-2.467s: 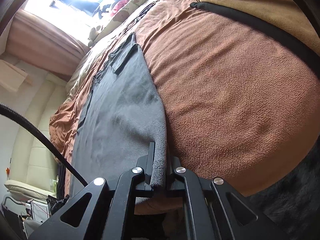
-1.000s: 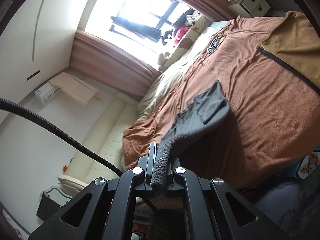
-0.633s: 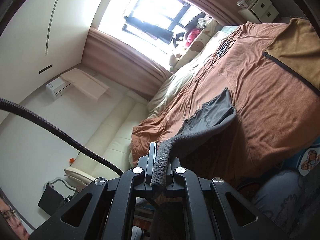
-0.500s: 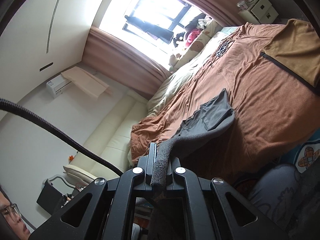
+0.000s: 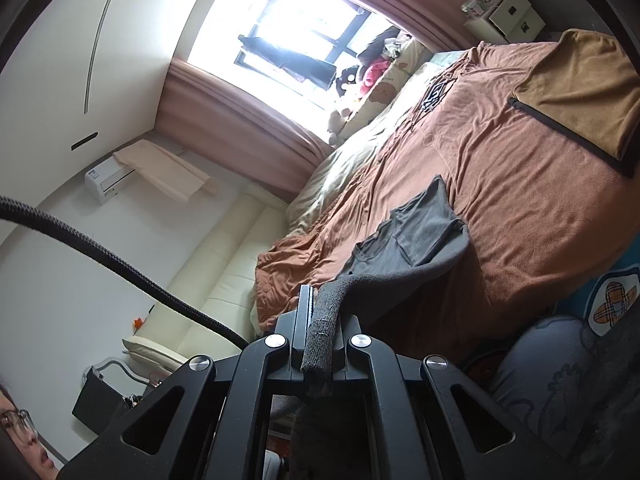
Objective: Fold small clothes
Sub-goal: 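Lift the hem with both grippers and fold it toward the collar, then lower the hem onto the shirt and open both grippers, then move both grippers to the folded edge of the grey T-shirt, then close both grippers on the folded edge of the grey T-shirt, then lift the held edge with both grippers and fold it over the shirt, then open both grippers and release the folded edge, then move both grippers to the edge of the folded grey bundle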
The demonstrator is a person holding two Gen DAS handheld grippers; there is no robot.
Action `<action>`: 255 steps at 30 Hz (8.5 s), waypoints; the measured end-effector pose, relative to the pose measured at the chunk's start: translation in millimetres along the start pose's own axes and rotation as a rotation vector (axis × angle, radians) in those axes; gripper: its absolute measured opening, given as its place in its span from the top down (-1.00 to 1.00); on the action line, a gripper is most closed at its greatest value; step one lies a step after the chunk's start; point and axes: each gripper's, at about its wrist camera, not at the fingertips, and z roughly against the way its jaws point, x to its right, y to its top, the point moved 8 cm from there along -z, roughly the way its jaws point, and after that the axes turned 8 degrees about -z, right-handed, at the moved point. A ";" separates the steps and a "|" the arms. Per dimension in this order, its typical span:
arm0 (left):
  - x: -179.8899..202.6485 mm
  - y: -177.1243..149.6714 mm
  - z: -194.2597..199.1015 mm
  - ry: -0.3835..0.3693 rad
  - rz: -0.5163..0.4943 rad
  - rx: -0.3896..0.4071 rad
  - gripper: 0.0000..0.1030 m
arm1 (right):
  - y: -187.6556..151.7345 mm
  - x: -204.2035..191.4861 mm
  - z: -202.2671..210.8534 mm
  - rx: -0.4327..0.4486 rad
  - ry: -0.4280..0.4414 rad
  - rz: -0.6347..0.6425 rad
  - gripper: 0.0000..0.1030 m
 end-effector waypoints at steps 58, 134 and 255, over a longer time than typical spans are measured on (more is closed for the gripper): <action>-314.7 82.7 -326.1 0.747 0.077 -0.350 0.77 | 128.7 95.6 -376.1 -0.223 -0.580 0.089 0.90; -339.3 91.9 -386.8 0.804 -0.231 -0.555 0.36 | 138.7 119.4 -457.6 -0.378 -0.718 0.389 0.52; -265.8 -19.0 -237.3 0.942 -0.324 -0.607 0.24 | 44.8 99.8 -300.9 -0.371 -0.769 0.301 0.55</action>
